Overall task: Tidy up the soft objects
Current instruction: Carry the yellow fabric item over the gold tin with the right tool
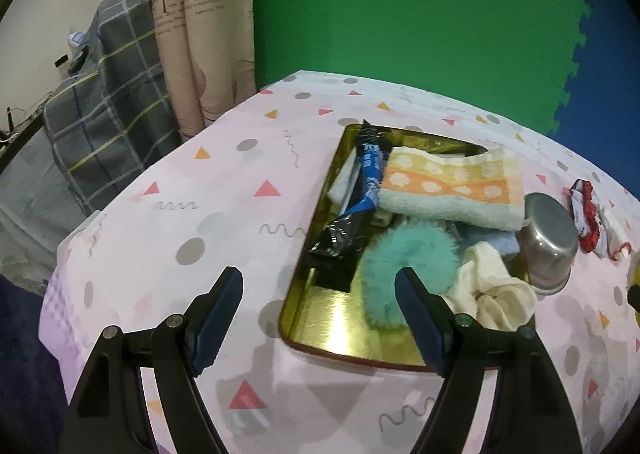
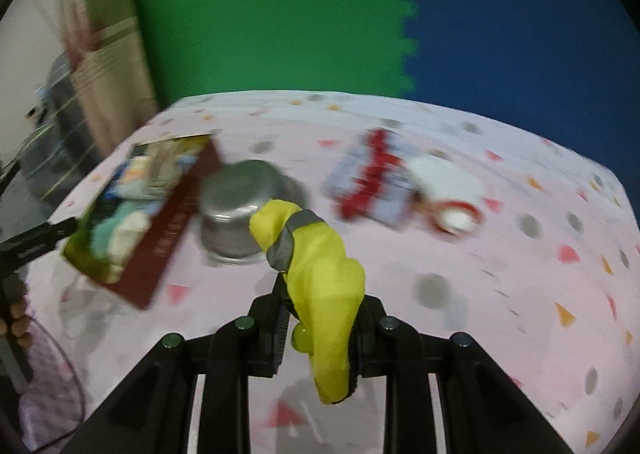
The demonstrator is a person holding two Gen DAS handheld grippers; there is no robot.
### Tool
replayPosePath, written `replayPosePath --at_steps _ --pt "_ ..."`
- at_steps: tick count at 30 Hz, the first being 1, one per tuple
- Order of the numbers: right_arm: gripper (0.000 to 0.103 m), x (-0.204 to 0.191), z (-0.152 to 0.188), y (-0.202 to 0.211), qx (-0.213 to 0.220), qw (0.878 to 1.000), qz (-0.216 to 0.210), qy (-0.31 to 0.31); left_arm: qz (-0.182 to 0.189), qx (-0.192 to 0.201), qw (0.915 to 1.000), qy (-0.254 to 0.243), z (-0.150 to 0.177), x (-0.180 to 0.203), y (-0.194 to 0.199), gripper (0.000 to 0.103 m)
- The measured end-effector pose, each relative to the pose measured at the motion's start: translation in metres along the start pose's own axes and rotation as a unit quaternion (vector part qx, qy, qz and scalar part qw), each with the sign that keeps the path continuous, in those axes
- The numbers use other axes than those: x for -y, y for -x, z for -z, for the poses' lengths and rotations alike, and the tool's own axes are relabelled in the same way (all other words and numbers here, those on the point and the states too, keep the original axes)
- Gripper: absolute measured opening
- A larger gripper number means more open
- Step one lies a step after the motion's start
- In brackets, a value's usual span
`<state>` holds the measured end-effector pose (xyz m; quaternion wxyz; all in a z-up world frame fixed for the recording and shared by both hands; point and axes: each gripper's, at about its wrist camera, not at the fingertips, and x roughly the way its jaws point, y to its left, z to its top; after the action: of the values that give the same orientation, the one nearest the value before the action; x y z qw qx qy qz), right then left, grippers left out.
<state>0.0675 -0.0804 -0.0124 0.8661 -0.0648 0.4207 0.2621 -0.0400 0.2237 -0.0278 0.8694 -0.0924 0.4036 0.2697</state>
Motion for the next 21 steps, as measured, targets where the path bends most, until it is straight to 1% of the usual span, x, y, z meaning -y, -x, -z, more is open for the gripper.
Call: replayPosePath --at_steps 2,7,11,13,17,21 --pt "0.025 -0.022 -0.008 -0.005 -0.001 1.0 -0.027 0.013 -0.007 0.0 1.0 0.0 0.0 -0.004 0.001 0.076" --pt "0.025 -0.072 -0.022 -0.019 -0.004 0.996 -0.078 0.047 -0.003 0.001 0.9997 0.023 -0.004 -0.019 0.004 0.076" --pt "0.025 -0.111 -0.032 -0.03 -0.006 0.991 -0.113 0.067 -0.018 0.001 0.9992 0.034 -0.007 -0.028 0.003 0.077" --pt "0.025 -0.127 -0.035 -0.036 -0.008 0.989 -0.122 0.078 -0.023 -0.004 0.9989 0.04 -0.008 -0.032 0.001 0.08" --pt "0.025 -0.153 -0.04 -0.047 -0.011 0.987 -0.129 0.099 -0.032 -0.015 0.9982 0.049 -0.008 -0.037 -0.005 0.081" --pt "0.025 -0.168 -0.042 -0.06 -0.021 0.985 -0.13 0.11 -0.035 -0.027 0.9972 0.06 -0.007 -0.044 -0.01 0.081"
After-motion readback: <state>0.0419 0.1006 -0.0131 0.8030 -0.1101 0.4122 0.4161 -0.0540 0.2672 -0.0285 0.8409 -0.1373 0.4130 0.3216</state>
